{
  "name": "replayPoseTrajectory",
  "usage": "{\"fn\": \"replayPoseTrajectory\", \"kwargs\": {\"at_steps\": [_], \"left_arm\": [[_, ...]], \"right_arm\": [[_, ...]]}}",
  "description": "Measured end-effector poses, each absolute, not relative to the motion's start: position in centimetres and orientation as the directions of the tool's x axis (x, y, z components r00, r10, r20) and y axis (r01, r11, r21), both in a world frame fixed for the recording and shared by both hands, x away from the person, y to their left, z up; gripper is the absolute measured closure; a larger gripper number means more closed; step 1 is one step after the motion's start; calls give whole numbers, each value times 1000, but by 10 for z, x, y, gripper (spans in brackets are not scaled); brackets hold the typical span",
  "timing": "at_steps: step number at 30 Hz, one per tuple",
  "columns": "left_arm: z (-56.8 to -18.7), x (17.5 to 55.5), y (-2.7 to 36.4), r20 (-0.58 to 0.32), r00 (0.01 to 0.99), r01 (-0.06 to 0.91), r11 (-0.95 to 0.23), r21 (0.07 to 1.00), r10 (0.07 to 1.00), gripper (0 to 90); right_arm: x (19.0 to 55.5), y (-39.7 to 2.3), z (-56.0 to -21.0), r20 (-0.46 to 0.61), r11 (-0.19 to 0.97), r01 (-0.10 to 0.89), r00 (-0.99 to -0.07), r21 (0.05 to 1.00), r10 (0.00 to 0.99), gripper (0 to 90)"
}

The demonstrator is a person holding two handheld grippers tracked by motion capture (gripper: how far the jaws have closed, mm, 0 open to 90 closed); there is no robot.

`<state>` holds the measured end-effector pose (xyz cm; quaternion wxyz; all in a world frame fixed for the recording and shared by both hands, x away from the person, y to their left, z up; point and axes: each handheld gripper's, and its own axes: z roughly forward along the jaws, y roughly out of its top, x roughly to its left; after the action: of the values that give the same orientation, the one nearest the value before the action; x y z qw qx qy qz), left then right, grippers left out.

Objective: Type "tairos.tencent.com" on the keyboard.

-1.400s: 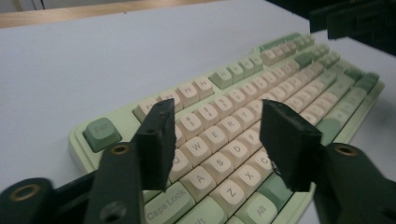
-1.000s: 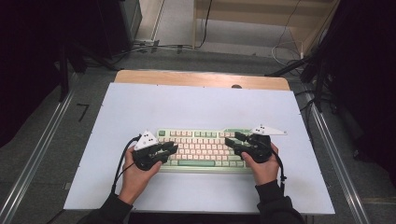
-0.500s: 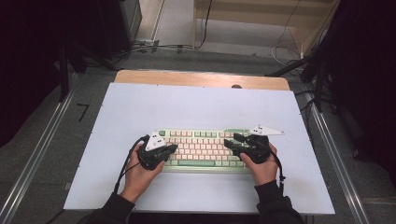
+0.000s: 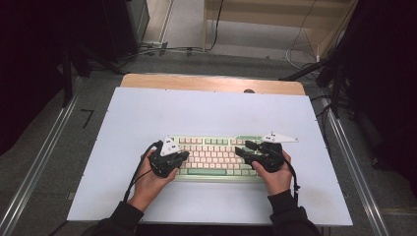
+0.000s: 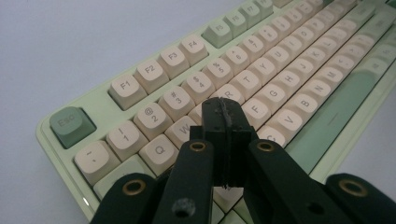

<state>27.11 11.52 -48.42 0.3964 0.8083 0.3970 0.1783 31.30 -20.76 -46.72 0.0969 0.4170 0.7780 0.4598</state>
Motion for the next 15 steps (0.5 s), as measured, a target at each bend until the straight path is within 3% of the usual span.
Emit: {"fn": "replayPoseTrajectory", "kwargs": {"at_steps": [15], "left_arm": [[-485, 273, 117, -54, 614, 518, -350, 780, 787, 900]], "right_arm": [[314, -207, -469, 231, 233, 562, -633, 793, 739, 432]]}}
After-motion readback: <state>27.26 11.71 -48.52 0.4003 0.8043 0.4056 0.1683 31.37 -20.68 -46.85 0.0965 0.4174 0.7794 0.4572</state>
